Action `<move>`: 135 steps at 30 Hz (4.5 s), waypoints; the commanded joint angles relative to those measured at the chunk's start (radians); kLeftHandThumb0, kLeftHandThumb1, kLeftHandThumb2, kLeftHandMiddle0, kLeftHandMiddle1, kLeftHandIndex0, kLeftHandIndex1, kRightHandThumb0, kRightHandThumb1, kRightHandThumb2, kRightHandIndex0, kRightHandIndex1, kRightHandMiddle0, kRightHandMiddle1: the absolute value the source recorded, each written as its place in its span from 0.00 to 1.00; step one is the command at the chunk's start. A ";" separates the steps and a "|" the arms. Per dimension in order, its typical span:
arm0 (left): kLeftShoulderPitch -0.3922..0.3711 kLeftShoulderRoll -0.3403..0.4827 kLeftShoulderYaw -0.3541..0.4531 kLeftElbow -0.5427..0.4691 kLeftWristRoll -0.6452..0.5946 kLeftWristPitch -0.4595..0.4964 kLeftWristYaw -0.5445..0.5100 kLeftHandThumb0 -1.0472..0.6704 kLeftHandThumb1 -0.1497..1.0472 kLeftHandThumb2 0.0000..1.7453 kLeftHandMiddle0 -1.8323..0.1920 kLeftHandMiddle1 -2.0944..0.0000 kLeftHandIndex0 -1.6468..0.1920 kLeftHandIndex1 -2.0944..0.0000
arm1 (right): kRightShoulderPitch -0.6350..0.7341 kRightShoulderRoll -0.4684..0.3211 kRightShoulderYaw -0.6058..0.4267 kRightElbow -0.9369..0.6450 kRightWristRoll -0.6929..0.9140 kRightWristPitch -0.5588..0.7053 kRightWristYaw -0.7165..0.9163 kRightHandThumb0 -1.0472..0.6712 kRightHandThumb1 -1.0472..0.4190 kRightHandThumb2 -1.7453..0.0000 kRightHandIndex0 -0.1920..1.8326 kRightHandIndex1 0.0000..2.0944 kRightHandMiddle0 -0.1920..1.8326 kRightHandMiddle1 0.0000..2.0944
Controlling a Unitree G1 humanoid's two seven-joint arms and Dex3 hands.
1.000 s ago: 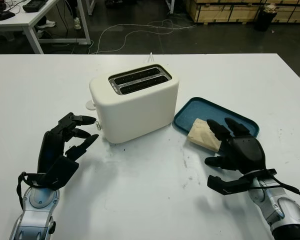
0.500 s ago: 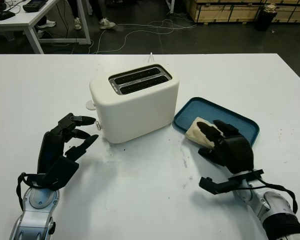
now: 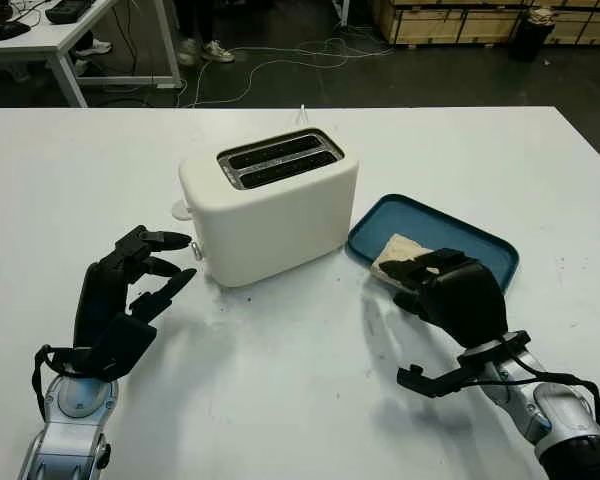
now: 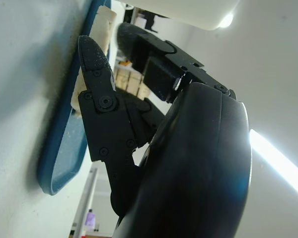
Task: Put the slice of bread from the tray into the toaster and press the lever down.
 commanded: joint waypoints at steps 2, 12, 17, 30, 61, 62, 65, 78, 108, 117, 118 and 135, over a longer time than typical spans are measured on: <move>0.006 0.007 0.002 0.003 -0.008 -0.013 -0.004 0.38 0.89 0.04 0.67 0.37 0.61 0.58 | 0.011 -0.014 -0.007 -0.023 -0.017 0.021 0.000 0.33 0.10 0.99 0.58 0.40 0.70 0.02; 0.008 0.007 -0.002 0.004 0.004 -0.013 0.002 0.39 0.89 0.04 0.67 0.37 0.61 0.59 | 0.021 0.010 -0.019 -0.024 0.022 0.053 0.047 0.25 0.15 1.00 0.35 0.04 0.38 0.00; 0.006 0.004 -0.003 0.006 0.008 -0.014 0.006 0.39 0.89 0.04 0.66 0.37 0.61 0.58 | 0.030 0.011 -0.016 -0.035 -0.008 0.083 0.025 0.14 0.16 1.00 0.17 0.00 0.23 0.00; 0.002 -0.008 0.001 0.020 -0.004 -0.037 0.022 0.41 0.89 0.04 0.67 0.36 0.60 0.58 | 0.071 -0.003 -0.041 -0.064 -0.002 0.013 -0.068 0.08 0.16 1.00 0.17 0.02 0.21 0.01; -0.018 -0.004 -0.003 0.017 -0.014 -0.049 0.024 0.41 0.89 0.03 0.66 0.34 0.60 0.56 | -0.180 0.007 0.177 0.467 -0.013 0.032 -0.162 0.29 0.16 0.99 0.44 0.08 0.45 0.05; -0.018 -0.003 -0.003 0.016 -0.011 -0.048 0.024 0.41 0.89 0.03 0.66 0.34 0.60 0.56 | -0.179 0.005 0.178 0.461 -0.011 0.041 -0.137 0.31 0.13 0.99 0.48 0.09 0.50 0.06; -0.017 0.000 -0.006 0.015 -0.004 -0.047 0.025 0.41 0.89 0.03 0.67 0.34 0.61 0.56 | -0.174 0.000 0.175 0.440 0.005 0.051 -0.072 0.32 0.09 0.93 0.54 0.25 0.61 0.10; -0.011 0.000 -0.003 0.019 -0.016 -0.057 0.023 0.41 0.89 0.03 0.67 0.34 0.61 0.55 | -0.175 -0.017 0.207 0.408 -0.024 0.113 -0.054 0.25 0.09 0.83 0.44 0.83 0.45 0.63; -0.001 -0.003 -0.006 0.016 -0.009 -0.046 0.025 0.42 0.89 0.04 0.68 0.35 0.62 0.56 | -0.246 -0.041 0.173 0.425 0.004 -0.012 -0.268 0.28 0.09 0.64 0.59 0.83 0.43 0.83; -0.002 -0.003 -0.006 0.018 -0.002 -0.048 0.030 0.41 0.89 0.04 0.67 0.35 0.62 0.57 | -0.243 -0.048 0.143 0.418 0.062 -0.076 -0.195 0.30 0.09 0.67 0.58 0.83 0.42 0.83; -0.002 -0.003 -0.006 0.016 -0.003 -0.045 0.029 0.42 0.89 0.04 0.67 0.36 0.62 0.57 | -0.242 -0.052 0.132 0.415 0.082 -0.097 -0.167 0.31 0.09 0.67 0.58 0.83 0.42 0.83; -0.002 -0.009 -0.008 0.012 -0.003 -0.035 0.029 0.42 0.89 0.04 0.67 0.35 0.62 0.58 | -0.423 -0.174 -0.127 0.338 0.418 -0.372 0.289 0.31 0.09 0.71 0.51 0.83 0.37 0.81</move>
